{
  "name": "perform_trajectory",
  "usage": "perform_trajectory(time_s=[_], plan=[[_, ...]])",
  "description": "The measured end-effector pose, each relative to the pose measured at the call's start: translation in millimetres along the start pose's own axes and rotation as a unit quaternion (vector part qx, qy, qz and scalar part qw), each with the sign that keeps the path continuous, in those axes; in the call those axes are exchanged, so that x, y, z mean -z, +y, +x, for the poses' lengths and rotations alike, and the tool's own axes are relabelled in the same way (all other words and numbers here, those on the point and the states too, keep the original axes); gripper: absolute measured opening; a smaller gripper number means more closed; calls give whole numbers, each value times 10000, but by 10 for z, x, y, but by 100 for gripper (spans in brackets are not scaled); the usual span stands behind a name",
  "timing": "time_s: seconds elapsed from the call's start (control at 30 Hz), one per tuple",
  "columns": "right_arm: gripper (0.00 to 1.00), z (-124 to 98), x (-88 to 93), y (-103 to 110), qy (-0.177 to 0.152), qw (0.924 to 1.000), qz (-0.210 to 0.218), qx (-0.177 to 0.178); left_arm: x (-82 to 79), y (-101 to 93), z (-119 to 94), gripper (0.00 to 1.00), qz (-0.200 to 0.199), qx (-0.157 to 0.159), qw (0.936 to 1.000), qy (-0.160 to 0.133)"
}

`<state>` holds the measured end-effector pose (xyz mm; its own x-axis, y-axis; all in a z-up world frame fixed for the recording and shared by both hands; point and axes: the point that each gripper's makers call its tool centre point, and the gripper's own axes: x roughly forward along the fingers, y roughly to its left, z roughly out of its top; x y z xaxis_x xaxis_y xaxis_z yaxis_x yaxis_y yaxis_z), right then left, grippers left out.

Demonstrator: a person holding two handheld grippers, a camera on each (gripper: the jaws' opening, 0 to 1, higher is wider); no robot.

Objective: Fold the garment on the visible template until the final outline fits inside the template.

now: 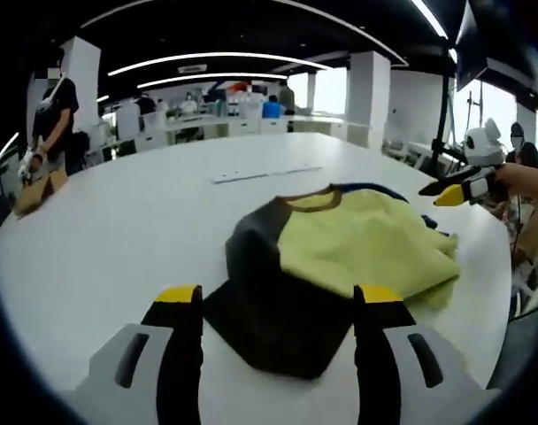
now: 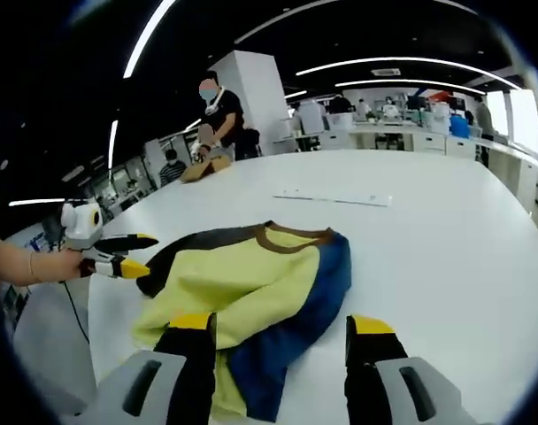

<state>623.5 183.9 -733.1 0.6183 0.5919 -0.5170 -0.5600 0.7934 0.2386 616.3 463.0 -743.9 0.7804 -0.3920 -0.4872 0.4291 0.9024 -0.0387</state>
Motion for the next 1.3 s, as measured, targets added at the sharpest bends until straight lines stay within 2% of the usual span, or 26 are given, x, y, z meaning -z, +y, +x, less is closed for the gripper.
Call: perform_trajectory(time_s=[0.1, 0.27, 0.6, 0.83, 0.97, 1.13, 1.3], plan=[[52, -19, 72, 18, 37, 10000, 18, -17, 71, 29, -26, 59, 26, -36, 10000, 68], [49, -17, 218, 74, 183, 9998, -44, -51, 198, 117, -62, 55, -22, -277, 9994, 216], [31, -61, 424, 112, 369, 9993, -81, 74, 443, 77, -135, 43, -201, -318, 9981, 485], [19, -86, 485, 114, 383, 9990, -101, 203, 508, -4, -131, 31, -329, -260, 9977, 535], [14, -96, 529, 133, 417, 9988, 60, 261, 503, -2, -122, 29, -276, -293, 9978, 535], [3, -102, 585, 159, 395, 9983, 258, 331, 510, 16, -139, 24, -312, -378, 9972, 561], [0, -95, 631, 129, 411, 9976, 327, 459, 503, 22, -136, 19, -340, -448, 9968, 576]])
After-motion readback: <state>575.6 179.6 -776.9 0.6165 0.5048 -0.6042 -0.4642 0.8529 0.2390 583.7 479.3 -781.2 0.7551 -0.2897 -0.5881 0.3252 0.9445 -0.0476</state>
